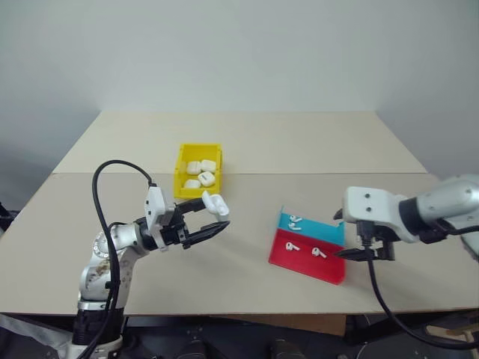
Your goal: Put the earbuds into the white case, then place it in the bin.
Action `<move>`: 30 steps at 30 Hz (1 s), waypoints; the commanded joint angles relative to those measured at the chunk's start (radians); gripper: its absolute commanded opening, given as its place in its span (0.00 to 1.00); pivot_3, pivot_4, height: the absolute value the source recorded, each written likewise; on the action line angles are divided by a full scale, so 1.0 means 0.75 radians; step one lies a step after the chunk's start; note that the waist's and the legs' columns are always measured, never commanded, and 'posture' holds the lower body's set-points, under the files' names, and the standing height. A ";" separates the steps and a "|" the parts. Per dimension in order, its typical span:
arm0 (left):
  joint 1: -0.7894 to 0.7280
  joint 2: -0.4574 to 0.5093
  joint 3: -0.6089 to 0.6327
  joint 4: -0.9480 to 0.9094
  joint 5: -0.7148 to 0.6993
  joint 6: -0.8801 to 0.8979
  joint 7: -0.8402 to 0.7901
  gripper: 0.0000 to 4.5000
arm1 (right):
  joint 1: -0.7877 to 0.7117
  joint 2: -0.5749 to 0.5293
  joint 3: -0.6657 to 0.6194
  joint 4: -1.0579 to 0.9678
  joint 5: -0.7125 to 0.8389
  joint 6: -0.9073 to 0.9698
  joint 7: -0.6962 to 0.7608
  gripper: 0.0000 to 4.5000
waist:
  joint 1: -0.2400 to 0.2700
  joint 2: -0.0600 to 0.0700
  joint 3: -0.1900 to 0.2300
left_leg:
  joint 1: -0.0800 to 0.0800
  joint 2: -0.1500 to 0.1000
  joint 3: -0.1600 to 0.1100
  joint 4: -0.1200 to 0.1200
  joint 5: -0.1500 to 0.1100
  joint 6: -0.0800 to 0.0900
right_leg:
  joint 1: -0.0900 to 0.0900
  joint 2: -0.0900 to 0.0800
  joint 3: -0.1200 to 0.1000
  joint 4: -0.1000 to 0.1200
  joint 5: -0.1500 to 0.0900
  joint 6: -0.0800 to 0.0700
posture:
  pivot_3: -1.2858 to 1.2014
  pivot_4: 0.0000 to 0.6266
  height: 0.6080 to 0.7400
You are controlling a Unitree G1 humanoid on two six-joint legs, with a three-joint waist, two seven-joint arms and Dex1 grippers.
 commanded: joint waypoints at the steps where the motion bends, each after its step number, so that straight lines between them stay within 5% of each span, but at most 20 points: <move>1: 0.042 -0.039 -0.014 0.009 -0.076 -0.173 -0.037 0.61 | -0.095 0.054 0.103 -0.046 -0.055 0.111 -0.015 0.91 | -0.001 0.000 0.000 | 0.000 0.000 0.000 0.000 0.000 0.000 | 0.000 0.000 0.000 0.000 0.000 0.000 | 0.52 0.24 1.00; 4: 0.084 -0.012 -0.043 0.041 -0.074 -0.264 -0.091 0.61 | -0.147 0.098 0.224 -0.069 -0.141 0.141 -0.030 0.72 | -0.001 0.000 0.000 | -0.002 0.000 0.000 0.000 0.000 0.000 | -0.002 0.000 -0.001 0.000 0.000 0.000 | 0.52 0.24 1.00; 19: 0.181 0.061 -0.206 0.115 -0.046 -0.539 -0.198 0.61 | -0.414 0.397 0.663 0.040 -0.370 0.264 -0.012 0.72 | -0.003 0.000 0.000 | -0.002 0.001 0.000 0.000 0.000 0.000 | -0.003 0.001 -0.002 0.000 0.000 -0.001 | 0.52 0.24 1.00; 24: 0.186 0.071 -0.227 0.081 -0.033 -0.525 -0.125 0.61 | -0.457 0.438 0.756 0.127 -0.463 0.245 -0.017 0.43 | -0.002 0.000 0.000 | -0.002 0.001 0.000 0.000 0.000 0.000 | -0.003 0.000 -0.002 0.000 0.000 -0.001 | 0.52 0.24 1.00; 30: 0.197 0.080 -0.249 0.072 -0.028 -0.543 -0.089 0.61 | -0.460 0.483 0.764 0.162 -0.518 0.254 -0.020 0.43 | -0.003 0.001 0.000 | -0.003 0.001 0.000 -0.001 0.000 0.000 | -0.003 0.000 -0.002 0.000 0.000 -0.001 | 0.52 0.24 1.00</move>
